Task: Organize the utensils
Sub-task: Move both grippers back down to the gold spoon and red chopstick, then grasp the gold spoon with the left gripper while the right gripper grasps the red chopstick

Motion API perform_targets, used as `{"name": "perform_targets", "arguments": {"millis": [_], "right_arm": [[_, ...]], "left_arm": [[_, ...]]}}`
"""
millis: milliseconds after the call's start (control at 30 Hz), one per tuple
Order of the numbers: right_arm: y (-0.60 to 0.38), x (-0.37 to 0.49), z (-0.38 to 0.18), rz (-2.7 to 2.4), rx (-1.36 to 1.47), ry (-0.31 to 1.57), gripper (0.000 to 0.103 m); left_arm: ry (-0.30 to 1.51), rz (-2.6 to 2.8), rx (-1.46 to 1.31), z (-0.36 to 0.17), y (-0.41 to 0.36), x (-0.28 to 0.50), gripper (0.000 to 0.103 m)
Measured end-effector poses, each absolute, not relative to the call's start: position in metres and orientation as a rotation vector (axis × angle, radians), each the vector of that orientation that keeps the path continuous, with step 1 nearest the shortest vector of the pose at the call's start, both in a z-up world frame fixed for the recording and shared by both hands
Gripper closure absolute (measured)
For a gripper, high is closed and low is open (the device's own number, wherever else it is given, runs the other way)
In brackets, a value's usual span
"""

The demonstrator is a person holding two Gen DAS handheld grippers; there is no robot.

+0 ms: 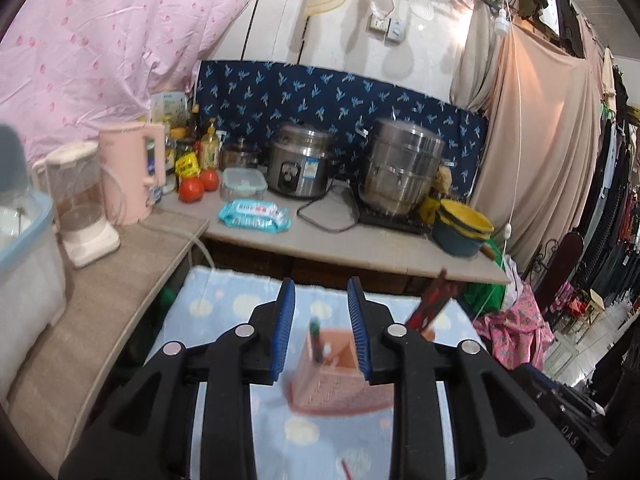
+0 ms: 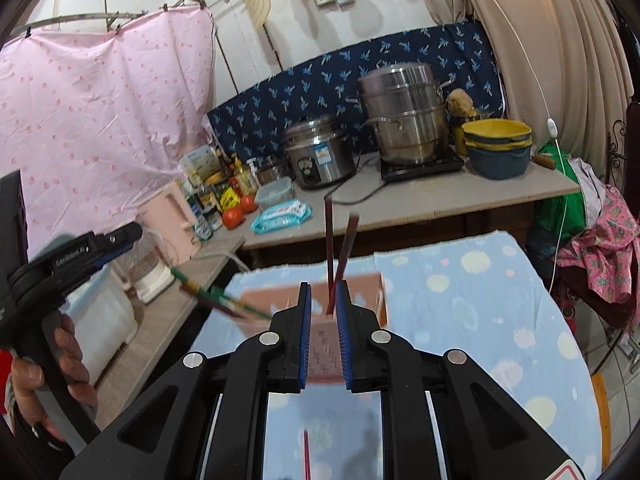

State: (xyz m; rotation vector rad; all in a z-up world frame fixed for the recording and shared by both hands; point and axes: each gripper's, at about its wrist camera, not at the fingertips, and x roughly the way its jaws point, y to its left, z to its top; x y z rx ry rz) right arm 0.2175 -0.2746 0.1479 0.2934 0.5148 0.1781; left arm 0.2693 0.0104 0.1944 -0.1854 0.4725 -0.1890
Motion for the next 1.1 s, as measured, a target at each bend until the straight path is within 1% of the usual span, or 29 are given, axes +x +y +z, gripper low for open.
{"name": "perform_targets", "arguments": {"millis": [233, 467, 700, 933, 1100], "right_arm": [[-0.269, 0.159, 0.095, 0.176, 0.287, 0.636, 0.089], [-0.248, 0.102, 0.041, 0.179, 0.218, 0.755, 0.089], [-0.221, 0.065, -0.011, 0.228, 0.181, 0.879, 0.089], [-0.208, 0.052, -0.034, 0.239, 0.151, 0.926, 0.089], [-0.206, 0.054, -0.041, 0.236, 0.155, 0.944, 0.089]], "left_arm": [[0.592, -0.186, -0.175, 0.137, 0.016, 0.222, 0.077], [0.715, -0.177, -0.169, 0.078, 0.015, 0.174, 0.077], [0.837, -0.181, -0.156, 0.027, 0.009, 0.137, 0.077], [0.928, -0.191, -0.142, -0.01, 0.002, 0.109, 0.077], [0.953, -0.198, -0.139, -0.02, 0.0, 0.1, 0.077]]}}
